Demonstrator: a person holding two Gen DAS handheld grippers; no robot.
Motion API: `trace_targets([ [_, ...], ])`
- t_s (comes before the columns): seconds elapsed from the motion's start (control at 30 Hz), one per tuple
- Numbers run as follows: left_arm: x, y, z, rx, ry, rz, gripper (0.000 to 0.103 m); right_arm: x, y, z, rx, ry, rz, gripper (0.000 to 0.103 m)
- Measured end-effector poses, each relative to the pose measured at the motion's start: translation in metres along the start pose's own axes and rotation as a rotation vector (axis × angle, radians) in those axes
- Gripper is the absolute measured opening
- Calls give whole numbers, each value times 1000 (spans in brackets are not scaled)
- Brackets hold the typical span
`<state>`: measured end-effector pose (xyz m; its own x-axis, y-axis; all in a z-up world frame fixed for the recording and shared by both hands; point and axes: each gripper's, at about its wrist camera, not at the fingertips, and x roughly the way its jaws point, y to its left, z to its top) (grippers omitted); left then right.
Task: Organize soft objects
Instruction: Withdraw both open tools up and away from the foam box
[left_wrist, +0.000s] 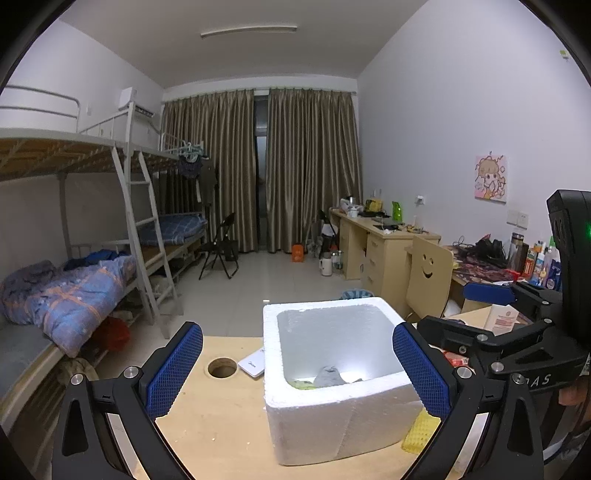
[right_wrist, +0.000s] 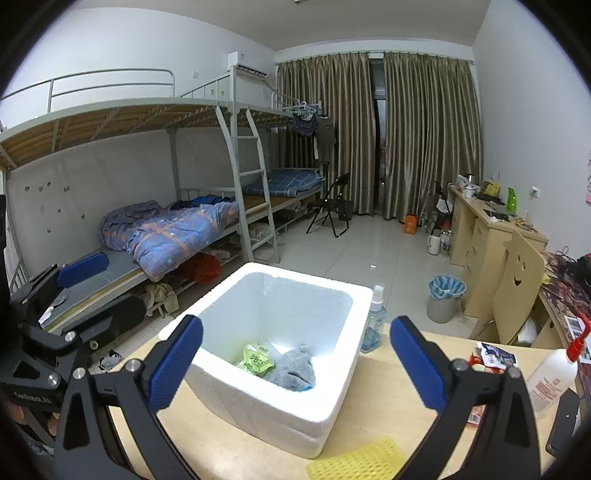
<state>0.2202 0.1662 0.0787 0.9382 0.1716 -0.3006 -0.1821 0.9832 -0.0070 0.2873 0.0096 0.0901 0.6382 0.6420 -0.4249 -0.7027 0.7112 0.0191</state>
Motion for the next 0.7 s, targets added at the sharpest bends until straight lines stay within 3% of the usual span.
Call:
trace_targets([
  [0.7,-96,-41,9,42,-71,-1,103,-90,6,-8,-3,-107,-45,103],
])
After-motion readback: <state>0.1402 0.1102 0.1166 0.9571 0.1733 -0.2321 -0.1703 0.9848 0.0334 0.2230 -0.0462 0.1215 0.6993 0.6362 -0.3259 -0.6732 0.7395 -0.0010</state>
